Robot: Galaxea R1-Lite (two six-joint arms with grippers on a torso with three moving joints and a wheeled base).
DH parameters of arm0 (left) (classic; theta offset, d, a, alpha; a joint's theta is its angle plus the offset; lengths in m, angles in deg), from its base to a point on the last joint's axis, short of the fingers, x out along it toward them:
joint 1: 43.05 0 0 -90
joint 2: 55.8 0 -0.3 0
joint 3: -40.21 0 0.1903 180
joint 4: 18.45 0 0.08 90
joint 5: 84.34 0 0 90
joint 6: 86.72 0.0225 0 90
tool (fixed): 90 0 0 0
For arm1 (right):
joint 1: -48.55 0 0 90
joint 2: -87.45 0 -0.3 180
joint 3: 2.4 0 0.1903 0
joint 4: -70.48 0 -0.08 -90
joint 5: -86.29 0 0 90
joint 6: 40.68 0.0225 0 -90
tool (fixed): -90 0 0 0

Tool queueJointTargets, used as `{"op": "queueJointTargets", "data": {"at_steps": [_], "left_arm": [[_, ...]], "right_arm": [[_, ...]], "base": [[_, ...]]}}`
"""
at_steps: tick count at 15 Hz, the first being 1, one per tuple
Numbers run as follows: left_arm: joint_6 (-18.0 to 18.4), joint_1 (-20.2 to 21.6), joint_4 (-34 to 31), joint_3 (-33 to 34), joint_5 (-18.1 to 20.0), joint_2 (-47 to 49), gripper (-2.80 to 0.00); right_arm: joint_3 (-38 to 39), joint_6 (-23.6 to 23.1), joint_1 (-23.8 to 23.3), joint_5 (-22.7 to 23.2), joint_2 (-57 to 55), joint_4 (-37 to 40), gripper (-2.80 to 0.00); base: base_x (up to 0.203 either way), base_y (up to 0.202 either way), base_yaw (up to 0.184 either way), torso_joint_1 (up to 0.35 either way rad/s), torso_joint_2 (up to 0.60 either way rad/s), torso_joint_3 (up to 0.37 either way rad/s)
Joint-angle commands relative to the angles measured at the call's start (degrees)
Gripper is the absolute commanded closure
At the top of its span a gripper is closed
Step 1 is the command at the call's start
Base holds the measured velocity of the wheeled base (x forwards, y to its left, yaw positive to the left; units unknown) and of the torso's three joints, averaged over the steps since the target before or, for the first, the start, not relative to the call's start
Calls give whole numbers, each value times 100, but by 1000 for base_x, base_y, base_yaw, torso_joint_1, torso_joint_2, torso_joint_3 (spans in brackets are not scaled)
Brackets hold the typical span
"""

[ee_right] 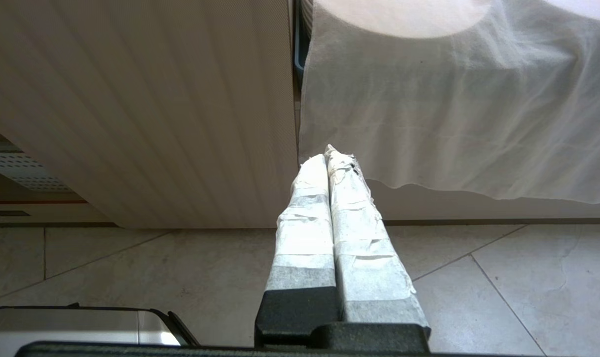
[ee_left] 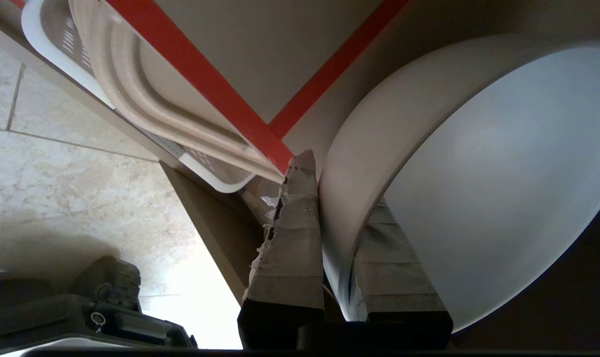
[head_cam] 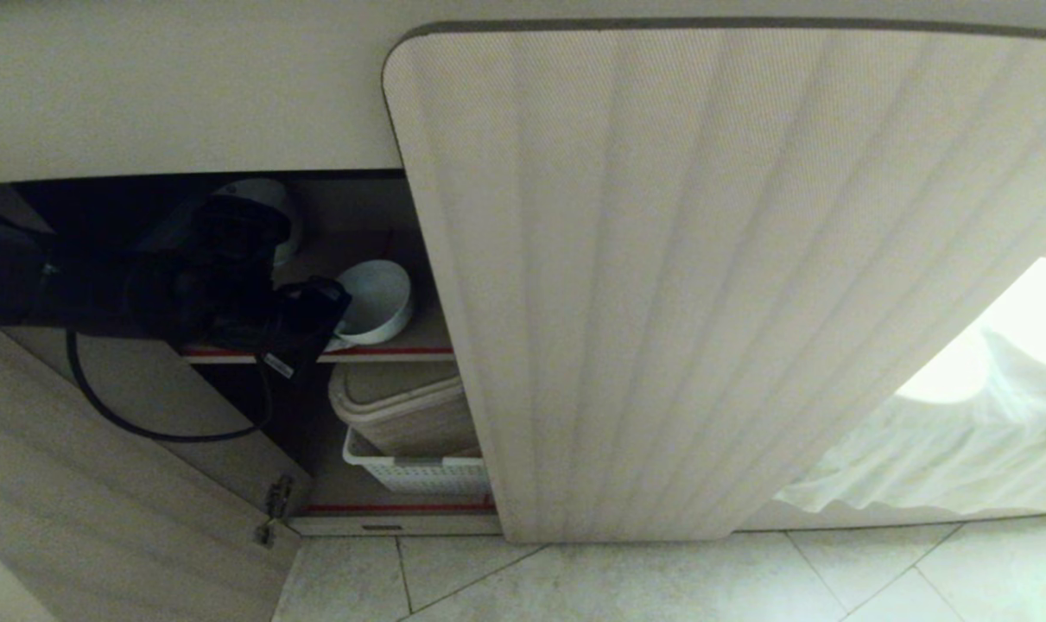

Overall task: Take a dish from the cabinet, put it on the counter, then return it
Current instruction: Put it back into the cabinet

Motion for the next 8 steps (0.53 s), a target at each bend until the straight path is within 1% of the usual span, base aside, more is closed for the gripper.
{"op": "queueJointTargets", "data": {"at_steps": [1,5,8], "left_arm": [[-27,-1,7,-15,-7,40,0],[-27,16,7,-68,-33,49,0],[-27,7,7,-103,-196,75,0]], "right_arm": [[0,0,1,0,2,1,0],[0,-9,-7,0,2,-4,0],[0,0,-3,0,2,-4,0]], "base": [[0,0,0,0,0,0],[0,0,0,0,0,0],[0,0,0,0,0,0]]}}
